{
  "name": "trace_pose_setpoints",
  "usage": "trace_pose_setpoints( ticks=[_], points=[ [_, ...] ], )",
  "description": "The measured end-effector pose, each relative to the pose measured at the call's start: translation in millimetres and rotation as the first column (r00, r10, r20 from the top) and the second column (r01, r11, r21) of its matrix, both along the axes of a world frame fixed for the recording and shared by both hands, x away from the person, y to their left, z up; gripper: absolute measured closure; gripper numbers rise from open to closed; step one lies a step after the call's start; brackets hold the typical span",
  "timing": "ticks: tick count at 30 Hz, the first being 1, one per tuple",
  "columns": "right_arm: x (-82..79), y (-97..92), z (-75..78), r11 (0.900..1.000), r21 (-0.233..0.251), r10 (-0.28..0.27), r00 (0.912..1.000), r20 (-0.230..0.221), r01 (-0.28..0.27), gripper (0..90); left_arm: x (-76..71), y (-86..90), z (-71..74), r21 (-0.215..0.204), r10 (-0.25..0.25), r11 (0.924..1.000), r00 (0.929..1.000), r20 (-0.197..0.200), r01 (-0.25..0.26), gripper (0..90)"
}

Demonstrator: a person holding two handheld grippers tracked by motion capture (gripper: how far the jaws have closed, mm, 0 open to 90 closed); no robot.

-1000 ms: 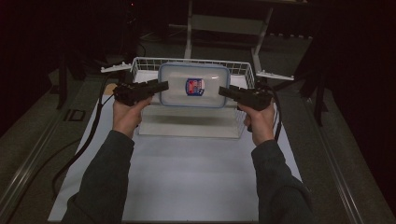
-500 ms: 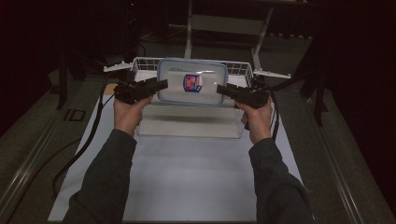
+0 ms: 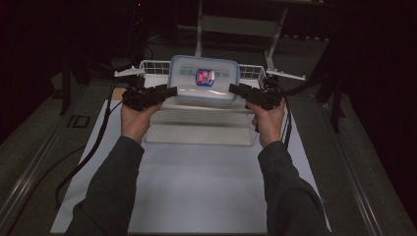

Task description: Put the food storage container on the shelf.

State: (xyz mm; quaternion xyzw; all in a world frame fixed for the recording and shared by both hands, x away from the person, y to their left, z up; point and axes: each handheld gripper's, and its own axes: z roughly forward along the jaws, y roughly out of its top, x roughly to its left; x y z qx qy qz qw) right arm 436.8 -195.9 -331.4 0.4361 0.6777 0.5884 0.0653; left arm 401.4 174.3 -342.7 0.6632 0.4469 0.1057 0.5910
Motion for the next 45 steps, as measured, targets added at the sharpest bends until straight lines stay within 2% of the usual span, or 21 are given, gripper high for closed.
trace_pose_setpoints(
  ticks=[1, 3, 4, 5, 12, 16, 18, 21, 22, 23, 26, 28, 30, 31, 34, 36, 38, 40, 43, 44, 45],
  points=[
    [1.2, 0.8, 1.9, 0.9988, -0.031, -0.038, 0.9993, -0.002, 0.038, 44.6, -0.2, 0.2, 1.3, -0.013, -0.002, 0.9999, 1.0, 0.007, 0.002, 52.2],
    [0.7, 1.8, 4.2, 0.9987, -0.033, -0.038, 0.9992, 0.012, 0.038, 43.8, -0.9, 0.1, 4.5, -0.026, -0.006, 0.9996, 0.9998, 0.018, 0.006, 53.7],
    [0.7, 1.8, 4.2, 0.9987, -0.033, -0.038, 0.9992, 0.012, 0.038, 43.8, -1.5, -0.7, 5.7, -0.008, 0.002, 1.0, 0.9997, 0.023, -0.002, 53.7],
    [-2.2, 3.3, 7.2, 0.9962, -0.068, -0.053, 0.9979, 0.038, 0.055, 43.3, -3.8, -0.5, 7.2, 0.02, 0.016, 0.9996, 0.9988, 0.046, -0.017, 53.7],
    [-11.2, 1.5, 13.6, 0.9925, -0.116, -0.028, 0.9952, 0.094, 0.039, 43.6, -11.3, 2.0, 11.5, 0.048, 0.019, 0.9986, 0.997, 0.075, -0.023, 53.6],
    [-18.9, -1.3, 19.2, 0.9884, -0.15, -0.008, 0.9919, 0.127, 0.027, 44.5, -19.5, 5.1, 17.0, 0.079, 0.037, 0.9958, 0.9929, 0.113, -0.046, 53.5],
    [-27.1, -1.0, 23.6, 0.9805, -0.196, 0.029, 0.9878, 0.153, 0.002, 44.5, -25.2, 7.2, 20.2, 0.109, 0.044, 0.9922, 0.99, 0.134, -0.059, 53.1],
    [-36.8, -0.9, 26.9, 0.9724, -0.23, 0.077, 0.9832, 0.166, -0.037, 44.1, -36.1, 9.9, 25.2, 0.161, 0.052, 0.9839, 0.9856, 0.161, -0.079, 52.0],
    [-36.8, -0.9, 26.9, 0.9724, -0.23, 0.077, 0.9832, 0.166, -0.037, 44.1, -40.4, 10.8, 26.5, 0.174, 0.053, 0.9812, 0.9841, 0.17, -0.083, 52.0],
    [-43.7, -1.1, 27.9, 0.9711, -0.232, 0.098, 0.9814, 0.165, -0.057, 44.0, -51.1, 12.8, 28.8, 0.206, 0.054, 0.974, 0.9796, 0.193, -0.094, 51.2],
    [-51.1, -1.2, 28.6, 0.9678, -0.241, 0.116, 0.9788, 0.169, -0.074, 43.7, -62.7, 14.4, 30.4, 0.224, 0.053, 0.9693, 0.9747, 0.217, -0.102, 51.0],
    [-60.3, -1.4, 29.3, 0.9646, -0.247, 0.138, 0.9749, 0.175, -0.092, 43.3, -77.6, 15.0, 32.1, 0.26, 0.053, 0.9581, 0.9671, 0.249, -0.119, 50.3],
    [-66.2, -1.9, 29.3, 0.9625, -0.251, 0.151, 0.9721, 0.179, -0.103, 43.1, -84.5, 15.5, 32.5, 0.274, 0.045, 0.9546, 0.9652, 0.258, -0.118, 49.6],
    [-78.0, -3.4, 28.1, 0.9538, -0.273, 0.18, 0.9649, 0.191, -0.124, 42.8, -92.8, 18.1, 31.3, 0.274, 0.017, 0.9577, 0.9668, 0.255, -0.089, 48.7],
    [-93.2, -6.0, 23.5, 0.9339, -0.332, 0.207, 0.9565, 0.205, -0.131, 42.5, -103.5, 23.2, 26.5, 0.255, 0.012, 0.9638, 0.9677, 0.252, -0.079, 48.5],
    [-103.4, -8.5, 17.1, 0.919, -0.368, 0.23, 0.9512, 0.206, -0.142, 42.3, -111.4, 25.4, 21.3, 0.26, 0.018, 0.962, 0.9688, 0.247, -0.084, 48.5],
    [-112.4, -12.8, 8.8, 0.9118, -0.378, 0.248, 0.9488, 0.196, -0.161, 41.8, -119.2, 26.9, 14.9, 0.274, 0.014, 0.9581, 0.9693, 0.245, -0.083, 48.5],
    [-120.3, -19.5, -0.4, 0.9167, -0.366, 0.244, 0.9504, 0.192, -0.162, 41.2, -126.8, 27.2, 7.6, 0.292, 0.012, 0.9527, 0.9709, 0.239, -0.084, 48.5],
    [-129.9, -33.3, -14.8, 0.9339, -0.327, 0.212, 0.9608, 0.179, -0.145, 41.1, -137.4, 26.3, -4.4, 0.325, 0.008, 0.9418, 0.9729, 0.231, -0.085, 48.4],
    [-129.9, -33.3, -14.8, 0.9339, -0.327, 0.212, 0.9608, 0.179, -0.145, 41.1, -137.4, 26.3, -4.4, 0.325, 0.008, 0.9418, 0.9729, 0.231, -0.085, 48.4],
    [-132.6, -38.1, -19.6, 0.9374, -0.32, 0.2, 0.964, 0.175, -0.136, 41.2, -143.2, 25.9, -12.0, 0.343, 0.004, 0.9356, 0.9739, 0.227, -0.084, 48.4]
  ],
)
